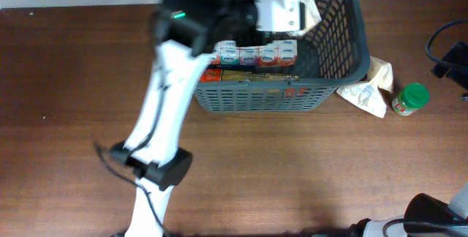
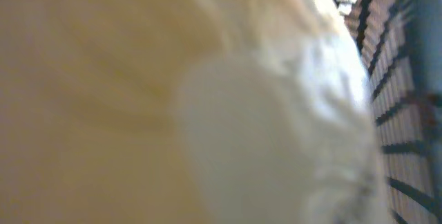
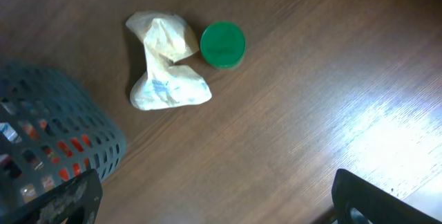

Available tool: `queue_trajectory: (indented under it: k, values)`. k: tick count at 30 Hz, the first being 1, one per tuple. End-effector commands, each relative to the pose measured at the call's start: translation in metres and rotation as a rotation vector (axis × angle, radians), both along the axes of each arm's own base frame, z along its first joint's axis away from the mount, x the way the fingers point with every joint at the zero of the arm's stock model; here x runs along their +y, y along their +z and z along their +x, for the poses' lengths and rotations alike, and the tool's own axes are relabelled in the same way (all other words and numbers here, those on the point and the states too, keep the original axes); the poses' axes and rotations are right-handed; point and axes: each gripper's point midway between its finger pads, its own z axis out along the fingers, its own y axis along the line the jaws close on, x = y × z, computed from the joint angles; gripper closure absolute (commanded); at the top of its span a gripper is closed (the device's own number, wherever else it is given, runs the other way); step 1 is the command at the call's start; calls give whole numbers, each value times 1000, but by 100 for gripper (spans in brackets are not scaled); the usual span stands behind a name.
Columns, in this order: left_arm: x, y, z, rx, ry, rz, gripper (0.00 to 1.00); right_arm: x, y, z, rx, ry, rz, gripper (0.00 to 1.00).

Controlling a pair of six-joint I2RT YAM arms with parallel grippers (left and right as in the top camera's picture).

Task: Pack container
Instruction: 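Drop the paper bag into the basket and withdraw the left arm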

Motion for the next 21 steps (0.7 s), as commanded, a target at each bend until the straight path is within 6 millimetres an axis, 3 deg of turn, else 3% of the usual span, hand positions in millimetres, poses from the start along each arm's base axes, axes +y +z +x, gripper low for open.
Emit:
queue_trajectory:
  k: [1, 4, 5, 7, 9, 12, 13, 14, 15, 16, 17, 18, 19, 21]
  values:
    - [-20, -78, 21, 86, -33, 100, 98, 3, -1, -2, 1, -4, 30, 1]
    - [-32, -121, 16, 170, -59, 147, 98, 5, -2, -4, 12, -5, 35, 1]
    - [-36, -133, 12, 201, -70, 157, 92, 5, -2, -5, 14, -4, 36, 1]
    - [-43, -144, 7, 260, -35, 148, 63, 5, -2, -5, 14, -5, 36, 1]
    - [-46, -143, 5, 301, 15, 123, 42, 5, -2, -5, 13, -5, 36, 1]
    - [-37, -105, 14, 321, 224, 28, 8, 5, -2, -5, 13, -5, 35, 1]
    - [-25, -80, 19, 289, 298, -11, 1, 5, -2, -4, 12, -5, 35, 1]
    - [-2, -31, 21, 238, 373, -99, 1, 4, -1, -3, 7, -5, 32, 1]
    - [5, -19, 21, 228, 392, -126, 1, 3, -1, -2, 1, -5, 30, 1]
    - [21, 10, 22, 202, 436, -191, 1, 3, 0, -1, -4, -4, 27, 1]
    - [57, 59, 21, 167, 534, -320, 1, 0, 2, 5, -27, -4, 15, 1]
    - [90, 89, 21, 141, 613, -406, 1, -1, 3, 7, -36, -4, 10, 1]
    - [109, 103, 20, 136, 662, -450, 1, -1, 3, 7, -36, -4, 10, 1]
    - [170, 127, 17, 145, 827, -559, 1, -3, 4, 10, -47, -4, 4, 1]
